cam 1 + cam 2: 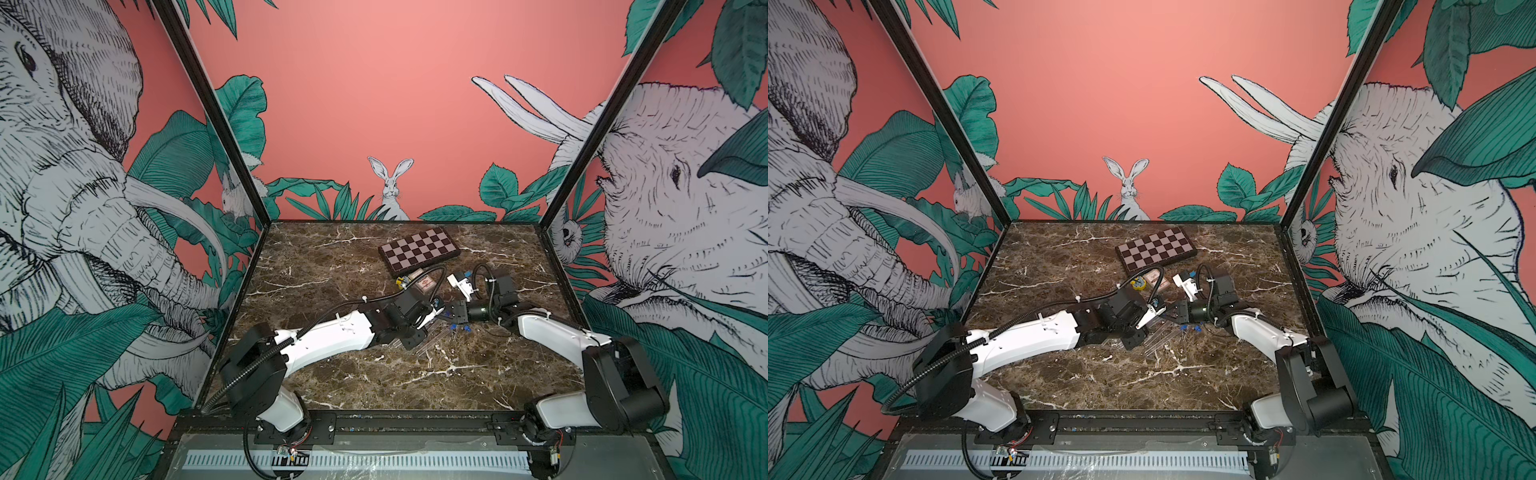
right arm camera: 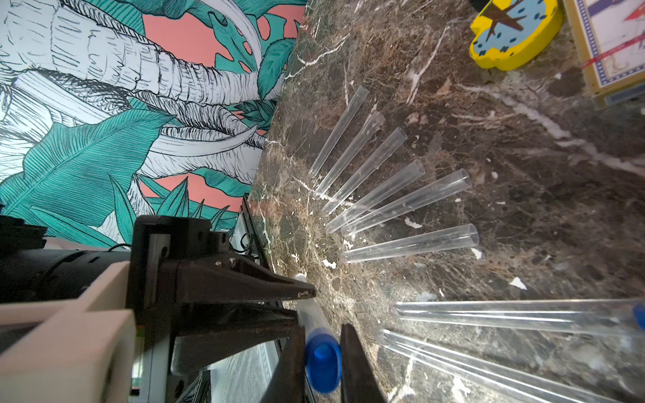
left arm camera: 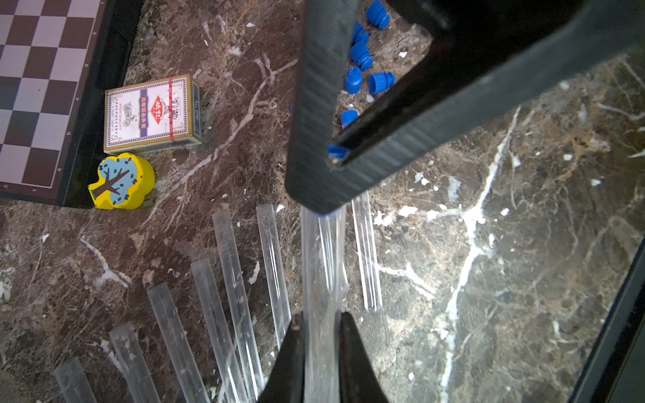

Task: Remove stoppers from test tubes
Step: Open the stopper on the test tube.

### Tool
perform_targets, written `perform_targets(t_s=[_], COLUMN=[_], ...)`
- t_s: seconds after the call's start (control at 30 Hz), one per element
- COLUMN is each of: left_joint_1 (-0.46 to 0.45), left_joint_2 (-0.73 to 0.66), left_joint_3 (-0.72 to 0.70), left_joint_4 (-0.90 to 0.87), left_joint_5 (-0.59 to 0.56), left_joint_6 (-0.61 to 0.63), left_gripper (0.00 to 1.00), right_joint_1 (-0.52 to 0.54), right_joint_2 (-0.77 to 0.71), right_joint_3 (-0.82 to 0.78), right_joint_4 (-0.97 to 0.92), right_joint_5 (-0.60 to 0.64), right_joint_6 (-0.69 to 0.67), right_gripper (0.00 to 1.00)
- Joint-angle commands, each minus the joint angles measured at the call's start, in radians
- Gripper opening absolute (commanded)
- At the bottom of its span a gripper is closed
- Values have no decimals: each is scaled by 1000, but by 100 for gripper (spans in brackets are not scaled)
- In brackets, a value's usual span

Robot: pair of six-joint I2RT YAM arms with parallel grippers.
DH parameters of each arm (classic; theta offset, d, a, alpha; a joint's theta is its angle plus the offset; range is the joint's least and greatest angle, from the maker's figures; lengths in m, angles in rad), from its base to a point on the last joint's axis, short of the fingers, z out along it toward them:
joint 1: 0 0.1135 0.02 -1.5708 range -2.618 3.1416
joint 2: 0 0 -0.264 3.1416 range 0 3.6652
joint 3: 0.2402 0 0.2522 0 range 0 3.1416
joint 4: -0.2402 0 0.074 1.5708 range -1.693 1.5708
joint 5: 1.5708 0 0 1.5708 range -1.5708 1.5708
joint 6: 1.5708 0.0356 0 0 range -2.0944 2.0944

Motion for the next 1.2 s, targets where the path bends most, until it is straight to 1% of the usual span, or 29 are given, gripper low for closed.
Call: perform_targets(t_s=[0.0,0.23,0.4,0.6,0.9,1.17], left_joint_1=[-5,-4,-5,-4,30,34], left_joint_2=[-25,-37,-28,-24,-39,-48], left_joint_3=[17,-4,-20,-29,-61,-64], left_joint_4=[-21,-29,-26,-29,-36,-65], left_joint_5=[-32,-61,-88,-99,-90,-123], left_joint_6=[17,18,28,30,36,67], left_gripper=[7,7,6,6,6,6], right_joint_1=[9,9,7,6,-14,-25], right_joint_2=[10,2,-11,-18,-26,-28], right_joint_3=[23,16,18,10,4,5], right_joint_4=[-14,42,44,68,72,100], right_joint_5=[-4,-29,-36,-48,-47,-53], right_joint_6=[-32,4,6,18,16,36], right_gripper=[11,7,7,6,5,4])
